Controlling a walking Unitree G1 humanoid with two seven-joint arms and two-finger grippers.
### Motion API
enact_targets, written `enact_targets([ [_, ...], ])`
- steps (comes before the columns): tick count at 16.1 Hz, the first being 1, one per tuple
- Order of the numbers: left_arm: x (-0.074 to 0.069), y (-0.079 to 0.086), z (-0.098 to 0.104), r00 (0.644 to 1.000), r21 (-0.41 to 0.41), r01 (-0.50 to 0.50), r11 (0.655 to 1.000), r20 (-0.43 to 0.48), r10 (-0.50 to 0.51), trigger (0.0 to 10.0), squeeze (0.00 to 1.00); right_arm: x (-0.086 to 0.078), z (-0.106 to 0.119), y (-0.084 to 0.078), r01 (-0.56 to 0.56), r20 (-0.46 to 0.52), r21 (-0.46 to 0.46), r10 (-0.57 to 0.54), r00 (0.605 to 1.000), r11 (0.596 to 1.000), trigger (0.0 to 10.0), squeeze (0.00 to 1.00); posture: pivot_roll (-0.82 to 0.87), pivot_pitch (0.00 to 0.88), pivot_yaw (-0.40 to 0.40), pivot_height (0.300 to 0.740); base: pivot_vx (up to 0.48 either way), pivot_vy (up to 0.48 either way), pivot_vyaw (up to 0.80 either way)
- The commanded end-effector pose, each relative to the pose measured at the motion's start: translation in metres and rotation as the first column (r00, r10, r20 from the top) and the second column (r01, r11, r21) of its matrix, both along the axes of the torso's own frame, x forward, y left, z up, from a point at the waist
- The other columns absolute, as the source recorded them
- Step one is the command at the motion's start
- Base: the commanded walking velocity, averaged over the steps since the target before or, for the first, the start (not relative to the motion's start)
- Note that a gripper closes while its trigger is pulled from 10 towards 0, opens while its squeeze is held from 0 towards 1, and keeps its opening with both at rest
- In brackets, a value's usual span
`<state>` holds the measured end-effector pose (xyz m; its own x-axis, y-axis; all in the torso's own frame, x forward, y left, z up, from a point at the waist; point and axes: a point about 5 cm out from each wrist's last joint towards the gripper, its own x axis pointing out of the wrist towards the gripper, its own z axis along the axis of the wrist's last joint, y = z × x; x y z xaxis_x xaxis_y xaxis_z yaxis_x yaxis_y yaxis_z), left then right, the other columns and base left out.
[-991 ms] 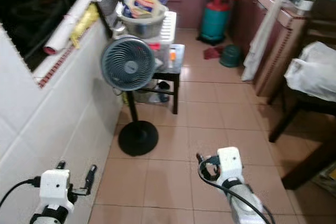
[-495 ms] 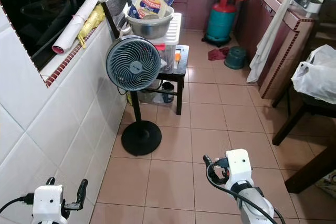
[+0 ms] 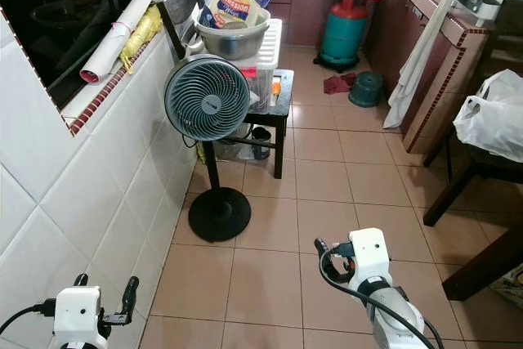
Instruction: Setting the table
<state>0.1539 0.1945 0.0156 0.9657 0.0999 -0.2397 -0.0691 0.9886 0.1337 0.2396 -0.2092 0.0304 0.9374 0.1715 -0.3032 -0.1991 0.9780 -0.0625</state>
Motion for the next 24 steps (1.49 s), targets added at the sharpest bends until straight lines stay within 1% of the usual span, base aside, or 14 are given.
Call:
enact_targets([
  [1, -0.0012, -0.0005, -0.0010, 1.000, 0.006, 0.000, 1.000, -0.006, 0.000, 10.0, 0.00, 0.0007, -0.0004, -0.0009, -0.004, -0.005, -0.008, 0.004, 1.000, 1.000, 10.0, 0.00, -0.06, 0.020, 0.002, 0.740, 0.000, 0.000, 0.00],
  [24, -0.0012, -0.0005, -0.0010, 1.000, 0.006, 0.000, 1.000, -0.006, 0.000, 10.0, 0.00, 0.0007, -0.0004, -0.0009, -0.004, -0.005, -0.008, 0.004, 1.000, 1.000, 10.0, 0.00, -0.06, 0.020, 0.002, 0.740, 0.000, 0.000, 0.00],
])
